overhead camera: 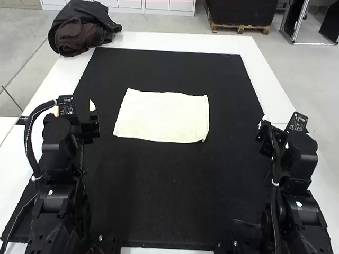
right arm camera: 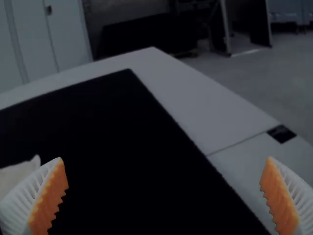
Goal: Fold the towel.
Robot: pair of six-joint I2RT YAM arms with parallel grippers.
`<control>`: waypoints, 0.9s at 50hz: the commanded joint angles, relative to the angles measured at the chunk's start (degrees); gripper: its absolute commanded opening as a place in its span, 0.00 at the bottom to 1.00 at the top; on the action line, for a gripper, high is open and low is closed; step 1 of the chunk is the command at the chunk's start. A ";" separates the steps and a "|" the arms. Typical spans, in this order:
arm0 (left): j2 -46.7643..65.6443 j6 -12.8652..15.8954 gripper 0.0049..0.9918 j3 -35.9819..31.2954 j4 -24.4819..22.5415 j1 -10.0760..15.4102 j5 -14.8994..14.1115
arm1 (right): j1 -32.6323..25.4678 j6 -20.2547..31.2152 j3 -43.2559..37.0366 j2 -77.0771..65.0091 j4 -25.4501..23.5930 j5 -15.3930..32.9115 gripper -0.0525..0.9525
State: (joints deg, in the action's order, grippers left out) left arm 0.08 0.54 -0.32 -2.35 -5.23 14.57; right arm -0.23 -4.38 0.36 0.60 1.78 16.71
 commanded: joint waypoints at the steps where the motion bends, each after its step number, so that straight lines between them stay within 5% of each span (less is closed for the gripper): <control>1: -0.34 -0.62 0.97 0.23 -0.29 0.31 -0.77 | -0.74 -1.24 -0.27 -0.43 0.06 -0.54 0.96; 25: -0.25 -0.62 0.97 0.23 -0.29 0.31 -0.77 | -0.74 -1.33 -0.27 -0.43 0.15 -0.71 0.96; 36: -0.34 -0.62 0.97 0.23 -0.29 0.31 -0.77 | -0.65 5.17 -0.27 -0.43 -0.64 -13.55 0.96; 45: -0.25 -0.62 0.97 0.23 -0.29 0.31 -0.77 | -0.74 5.96 -0.27 -0.43 -1.69 -16.71 0.96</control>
State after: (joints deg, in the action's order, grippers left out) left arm 0.08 0.34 -0.32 -2.37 -5.23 14.55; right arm -0.23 -0.34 0.34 0.60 0.34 4.43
